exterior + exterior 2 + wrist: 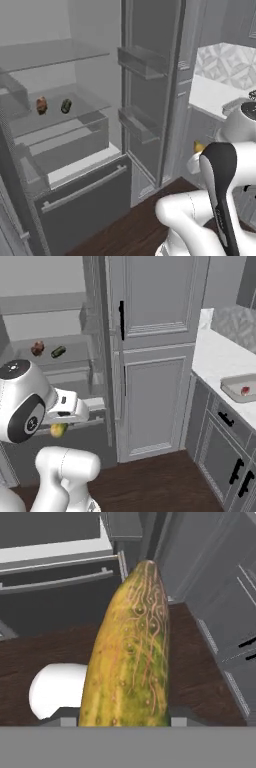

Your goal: Place one cucumber and one steak in each tupperware on the nearby counter, to pack two identical lunches.

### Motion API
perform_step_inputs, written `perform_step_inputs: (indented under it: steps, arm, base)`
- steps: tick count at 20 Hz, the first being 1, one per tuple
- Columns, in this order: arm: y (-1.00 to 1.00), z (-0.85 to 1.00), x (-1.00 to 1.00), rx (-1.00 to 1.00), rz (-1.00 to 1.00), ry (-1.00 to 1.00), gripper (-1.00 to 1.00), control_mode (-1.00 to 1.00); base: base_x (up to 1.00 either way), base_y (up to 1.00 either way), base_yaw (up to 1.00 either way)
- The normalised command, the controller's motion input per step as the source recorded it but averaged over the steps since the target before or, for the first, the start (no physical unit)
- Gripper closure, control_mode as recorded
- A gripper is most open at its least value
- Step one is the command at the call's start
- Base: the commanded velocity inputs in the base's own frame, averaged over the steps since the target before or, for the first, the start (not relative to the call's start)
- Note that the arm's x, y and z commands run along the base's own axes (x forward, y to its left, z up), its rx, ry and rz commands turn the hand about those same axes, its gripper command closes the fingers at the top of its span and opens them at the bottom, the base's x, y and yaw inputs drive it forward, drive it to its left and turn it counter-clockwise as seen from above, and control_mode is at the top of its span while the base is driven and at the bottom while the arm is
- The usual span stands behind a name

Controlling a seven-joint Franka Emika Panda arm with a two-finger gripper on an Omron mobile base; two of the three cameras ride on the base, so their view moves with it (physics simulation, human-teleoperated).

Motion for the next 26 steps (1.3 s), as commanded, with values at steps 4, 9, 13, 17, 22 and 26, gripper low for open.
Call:
perform_step_inputs:
  steps: [4, 9, 13, 17, 22, 26]
  arm:
    - [0.0, 0.0, 0.0, 0.0, 0.0, 0.0, 1.0, 1.0]
    - [0.0, 0.0, 0.0, 0.0, 0.0, 0.0, 1.0, 1.0]
    - [0.0, 0.0, 0.0, 0.0, 0.0, 0.0, 1.0, 1.0]
    - [0.0, 0.0, 0.0, 0.0, 0.0, 0.0, 1.0, 1.0]
    - [0.0, 0.0, 0.0, 0.0, 0.0, 0.0, 1.0, 1.0]
    - [0.0, 0.0, 0.0, 0.0, 0.0, 0.0, 1.0, 1.0]
  base:
    - [0.14, -0.87, -0.68]
    - [0.71, -0.94, -0.35]
    - [0.71, -0.62, 0.01]
    - [0.61, -0.36, 0.03]
    - [0.71, -0.47, 0.01]
    - [0.22, -0.24, 0.02]
